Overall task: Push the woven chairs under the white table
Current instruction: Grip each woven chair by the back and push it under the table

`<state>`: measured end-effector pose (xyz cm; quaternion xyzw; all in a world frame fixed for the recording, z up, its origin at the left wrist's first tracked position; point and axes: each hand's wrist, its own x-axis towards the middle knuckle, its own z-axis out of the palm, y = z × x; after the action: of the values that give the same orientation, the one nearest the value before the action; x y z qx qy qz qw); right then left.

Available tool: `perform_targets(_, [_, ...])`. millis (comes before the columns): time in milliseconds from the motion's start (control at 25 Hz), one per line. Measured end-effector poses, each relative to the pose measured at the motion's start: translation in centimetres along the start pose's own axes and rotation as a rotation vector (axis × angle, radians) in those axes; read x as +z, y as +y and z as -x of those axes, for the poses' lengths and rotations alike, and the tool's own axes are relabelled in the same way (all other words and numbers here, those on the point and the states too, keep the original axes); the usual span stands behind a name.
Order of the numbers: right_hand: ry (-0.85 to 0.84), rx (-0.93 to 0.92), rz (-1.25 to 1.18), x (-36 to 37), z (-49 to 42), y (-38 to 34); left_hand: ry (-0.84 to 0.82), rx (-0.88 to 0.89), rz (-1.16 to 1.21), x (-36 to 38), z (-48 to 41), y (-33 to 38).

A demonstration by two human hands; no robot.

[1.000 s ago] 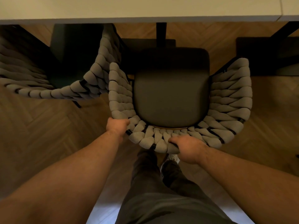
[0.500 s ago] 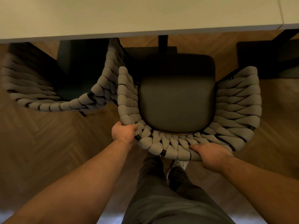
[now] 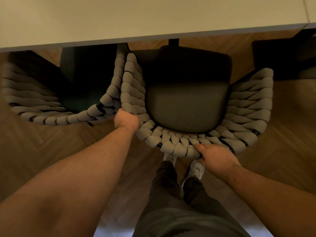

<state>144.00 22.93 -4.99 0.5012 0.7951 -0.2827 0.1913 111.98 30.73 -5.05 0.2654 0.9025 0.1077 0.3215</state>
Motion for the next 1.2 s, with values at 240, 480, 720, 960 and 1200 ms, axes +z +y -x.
perform_targets(240, [-0.013,-0.01,-0.004,0.0,-0.3,-0.9,-0.085,0.243,-0.445,-1.0,1.1,-1.6])
perform_targets(480, [-0.136,-0.043,0.053,-0.5,-1.5,0.1,-0.651,0.903,-0.966,1.4,4.8,-1.2])
perform_targets(720, [-0.269,0.052,0.147,-0.6,-1.8,1.7,-0.65,0.9,-1.181,1.7,3.5,-1.0])
perform_targets(960, [-0.274,0.084,0.205,-1.3,-1.9,2.0,-0.668,0.857,-1.104,2.0,3.0,-0.8])
perform_targets(1200, [-0.253,0.112,0.191,-2.8,-2.9,3.4,-0.659,0.758,-0.999,2.7,2.0,0.7])
